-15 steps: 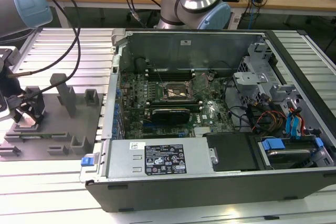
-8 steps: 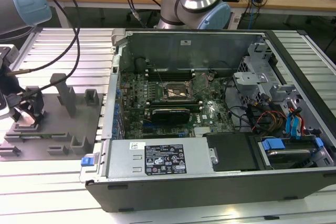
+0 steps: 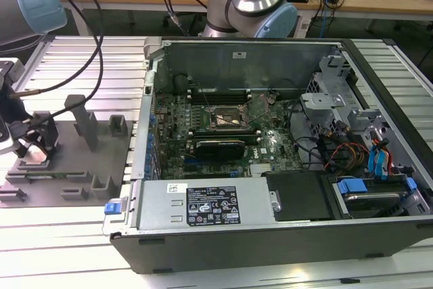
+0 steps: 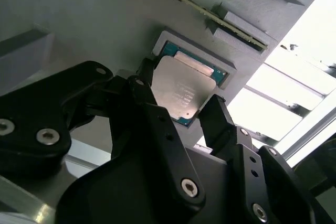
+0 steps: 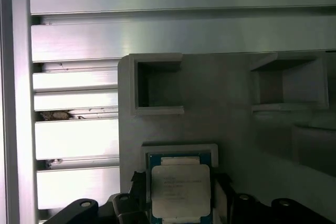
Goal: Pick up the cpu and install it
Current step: 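Pick up the cpu and move it towards the insertion slot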
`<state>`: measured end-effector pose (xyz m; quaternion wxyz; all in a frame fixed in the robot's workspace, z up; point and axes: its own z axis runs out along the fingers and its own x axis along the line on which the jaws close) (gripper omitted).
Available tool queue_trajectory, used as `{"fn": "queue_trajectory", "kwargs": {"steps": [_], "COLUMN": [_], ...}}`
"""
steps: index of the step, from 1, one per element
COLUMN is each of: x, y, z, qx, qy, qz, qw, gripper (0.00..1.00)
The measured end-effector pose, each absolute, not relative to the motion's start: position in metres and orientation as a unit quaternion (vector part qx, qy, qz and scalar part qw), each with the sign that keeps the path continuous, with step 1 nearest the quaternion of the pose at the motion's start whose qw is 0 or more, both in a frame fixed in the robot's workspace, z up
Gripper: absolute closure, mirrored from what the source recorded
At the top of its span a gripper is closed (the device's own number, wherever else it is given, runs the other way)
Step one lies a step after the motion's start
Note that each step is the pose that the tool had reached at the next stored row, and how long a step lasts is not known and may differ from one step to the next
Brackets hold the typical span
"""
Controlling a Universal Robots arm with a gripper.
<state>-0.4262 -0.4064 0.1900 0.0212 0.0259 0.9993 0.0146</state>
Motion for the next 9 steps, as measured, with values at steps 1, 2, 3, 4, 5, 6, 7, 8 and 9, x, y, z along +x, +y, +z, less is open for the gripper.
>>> {"fn": "queue_trajectory", "kwargs": {"steps": [1,2,3,4,5,6,7,8,9], "x": [-0.4262,-0.4263,-0.4262,-0.4262,-0.4262,-0.4262,-0.4262,-0.4262,-0.4262], "y": [-0.4064,-0.4065,-0.4066,-0.4066,-0.4066,-0.4066,-0.4066,-0.4066,-0.4066], "z": [0.1896,0.1892,0.1892,0.1892,0.1891,0.189,0.189,0.189,0.189], "qx": [0.026,0.026,0.026,0.026,0.026,0.026,0.026,0.026,0.026], "qy": [0.999,0.999,0.999,0.999,0.999,0.999,0.999,0.999,0.999], "qz": [0.015,0.015,0.015,0.015,0.015,0.015,0.015,0.015,0.015], "qw": [0.021,0.021,0.021,0.021,0.021,0.021,0.021,0.021,0.021], "gripper": [0.38,0.38,0.38,0.38,0.38,0.38,0.38,0.38,0.38]}}
